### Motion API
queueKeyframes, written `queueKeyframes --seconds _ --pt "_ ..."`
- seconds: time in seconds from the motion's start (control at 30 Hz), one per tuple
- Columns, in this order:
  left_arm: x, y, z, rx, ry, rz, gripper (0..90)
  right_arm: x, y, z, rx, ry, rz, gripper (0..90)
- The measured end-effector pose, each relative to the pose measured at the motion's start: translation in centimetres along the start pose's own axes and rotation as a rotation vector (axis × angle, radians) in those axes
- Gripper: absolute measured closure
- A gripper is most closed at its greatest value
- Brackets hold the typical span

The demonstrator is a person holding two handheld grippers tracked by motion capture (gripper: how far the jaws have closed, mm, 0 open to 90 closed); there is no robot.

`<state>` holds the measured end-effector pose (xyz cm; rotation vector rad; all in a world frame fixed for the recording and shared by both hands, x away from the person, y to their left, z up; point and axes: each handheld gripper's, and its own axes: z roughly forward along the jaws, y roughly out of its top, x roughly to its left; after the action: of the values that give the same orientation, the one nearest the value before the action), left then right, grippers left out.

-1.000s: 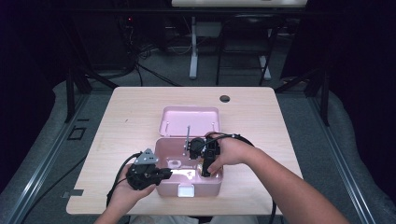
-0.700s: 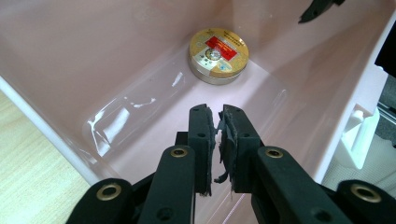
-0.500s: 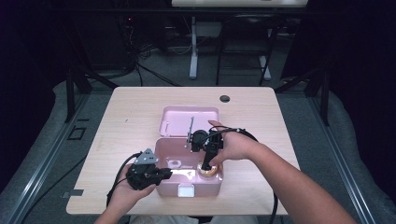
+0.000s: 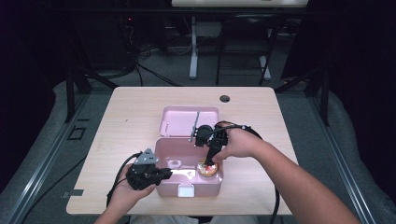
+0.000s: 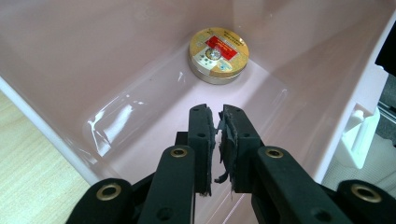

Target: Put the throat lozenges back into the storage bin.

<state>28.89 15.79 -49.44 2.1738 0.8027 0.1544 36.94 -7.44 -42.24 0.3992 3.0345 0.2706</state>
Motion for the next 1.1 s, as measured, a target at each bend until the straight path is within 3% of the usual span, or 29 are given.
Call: queueKeyframes --seconds 0.37,0.7,1.1 --pt "0.0 0.0 0.0 0.0 0.001 0.0 82.1 -1.5 -0.9 -1.1 -0.067 -0.006 0.14 39.9" --pt "0.0 0.0 0.0 -0.002 0.001 -0.001 82.2 -2.6 -1.7 -1.3 -0.087 -0.046 0.199 43.4" --pt "0.0 0.0 0.0 -0.001 0.0 -0.001 82.4 -3.8 -3.0 -1.5 -0.164 -0.065 0.286 46.7"
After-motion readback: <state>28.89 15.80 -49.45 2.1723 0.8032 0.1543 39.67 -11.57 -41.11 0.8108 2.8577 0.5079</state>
